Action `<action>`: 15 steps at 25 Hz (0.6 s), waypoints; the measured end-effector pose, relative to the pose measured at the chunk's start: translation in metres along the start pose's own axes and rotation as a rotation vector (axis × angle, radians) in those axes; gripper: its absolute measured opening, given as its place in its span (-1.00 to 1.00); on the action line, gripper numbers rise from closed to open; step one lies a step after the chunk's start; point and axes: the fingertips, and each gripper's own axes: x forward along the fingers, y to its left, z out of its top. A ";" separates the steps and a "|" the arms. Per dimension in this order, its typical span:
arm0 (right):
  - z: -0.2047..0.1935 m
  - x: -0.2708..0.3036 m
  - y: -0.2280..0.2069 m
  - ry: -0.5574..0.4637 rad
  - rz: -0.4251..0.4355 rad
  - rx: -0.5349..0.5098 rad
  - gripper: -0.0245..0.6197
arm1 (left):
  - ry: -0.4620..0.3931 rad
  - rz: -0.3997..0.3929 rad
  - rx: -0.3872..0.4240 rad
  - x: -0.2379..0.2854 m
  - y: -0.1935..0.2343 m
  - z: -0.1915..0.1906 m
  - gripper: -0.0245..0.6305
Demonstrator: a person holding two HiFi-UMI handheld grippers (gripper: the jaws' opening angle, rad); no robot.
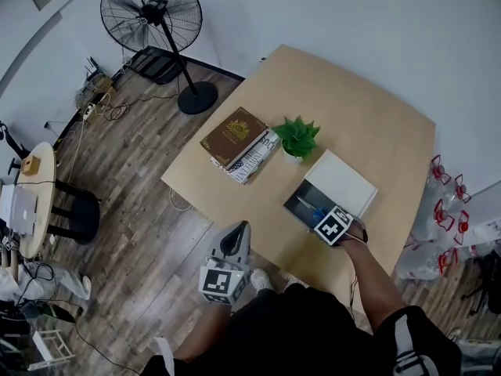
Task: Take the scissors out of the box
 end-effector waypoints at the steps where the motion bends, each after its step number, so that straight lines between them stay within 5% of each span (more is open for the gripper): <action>1: 0.003 -0.007 -0.001 -0.020 -0.012 0.004 -0.70 | -0.002 -0.003 0.001 0.001 -0.001 0.001 -0.93; 6: 0.014 -0.042 -0.002 -0.143 -0.084 0.003 -0.70 | -0.005 -0.020 0.004 0.002 -0.008 0.001 -0.93; 15: 0.058 -0.135 -0.021 -0.488 -0.334 0.069 -0.70 | 0.000 -0.025 0.017 0.012 -0.011 0.003 -0.93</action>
